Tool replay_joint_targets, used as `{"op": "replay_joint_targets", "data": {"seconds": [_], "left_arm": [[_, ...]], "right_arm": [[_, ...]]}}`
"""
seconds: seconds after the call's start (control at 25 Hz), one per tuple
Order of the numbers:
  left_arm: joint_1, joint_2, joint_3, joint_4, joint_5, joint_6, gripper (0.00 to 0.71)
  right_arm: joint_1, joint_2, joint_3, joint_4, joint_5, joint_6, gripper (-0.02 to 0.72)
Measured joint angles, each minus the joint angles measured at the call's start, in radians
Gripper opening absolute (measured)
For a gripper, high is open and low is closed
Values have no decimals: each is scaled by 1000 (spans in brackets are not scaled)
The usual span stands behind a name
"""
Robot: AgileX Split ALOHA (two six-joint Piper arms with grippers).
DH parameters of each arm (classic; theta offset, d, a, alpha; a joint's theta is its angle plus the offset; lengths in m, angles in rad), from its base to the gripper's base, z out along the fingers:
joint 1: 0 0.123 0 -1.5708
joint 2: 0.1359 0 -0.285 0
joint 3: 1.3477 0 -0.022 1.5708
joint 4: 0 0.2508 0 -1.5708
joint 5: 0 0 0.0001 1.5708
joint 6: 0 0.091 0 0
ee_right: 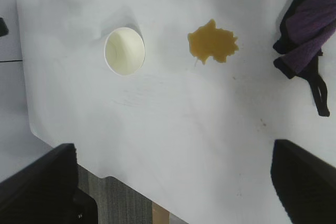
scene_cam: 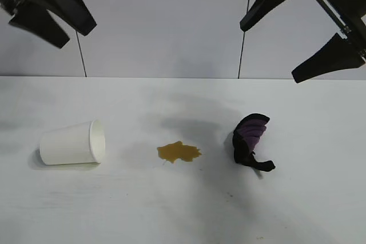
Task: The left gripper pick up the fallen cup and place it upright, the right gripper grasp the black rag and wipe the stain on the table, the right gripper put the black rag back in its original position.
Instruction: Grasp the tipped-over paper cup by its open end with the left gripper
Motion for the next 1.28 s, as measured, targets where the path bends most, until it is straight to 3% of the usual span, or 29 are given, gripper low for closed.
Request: {"op": "replay_joint_targets", "data": {"seconds": [0.2, 0.44, 0.56, 0.96, 1.28], "left_arm": [[-92, -23, -17, 144, 8, 227, 657], [-198, -21, -17, 493, -62, 181, 657], [-240, -18, -17, 596, -91, 119, 657], [-349, 143, -17, 766, -86, 18, 657], [-367, 279, -17, 830, -85, -74, 657]], "right_arm": [[0, 0, 0, 0, 0, 0, 694], [0, 0, -2, 0, 0, 0, 694], [0, 0, -2, 0, 0, 0, 694], [0, 0, -2, 0, -1, 0, 694], [0, 0, -2, 0, -2, 0, 694]]}}
